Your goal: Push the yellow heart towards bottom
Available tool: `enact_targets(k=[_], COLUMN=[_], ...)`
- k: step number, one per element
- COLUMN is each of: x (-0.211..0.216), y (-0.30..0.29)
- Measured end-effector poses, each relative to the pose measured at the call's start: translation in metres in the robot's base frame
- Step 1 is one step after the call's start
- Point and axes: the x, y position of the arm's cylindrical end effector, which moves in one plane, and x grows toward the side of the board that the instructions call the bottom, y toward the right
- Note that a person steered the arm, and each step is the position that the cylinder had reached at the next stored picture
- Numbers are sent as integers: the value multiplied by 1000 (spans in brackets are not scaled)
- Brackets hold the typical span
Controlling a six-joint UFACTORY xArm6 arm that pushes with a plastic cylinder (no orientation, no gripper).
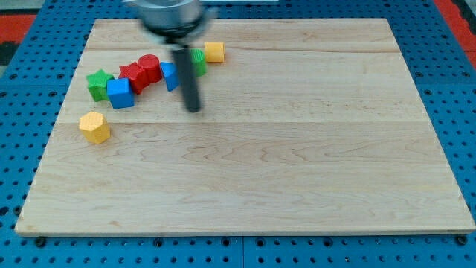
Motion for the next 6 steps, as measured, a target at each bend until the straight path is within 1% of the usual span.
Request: enact_targets(k=[1,2,3,4,5,6], x=[-102,-163,-115,-77,-100,-76], y=[44,-2,-19,3,52,83])
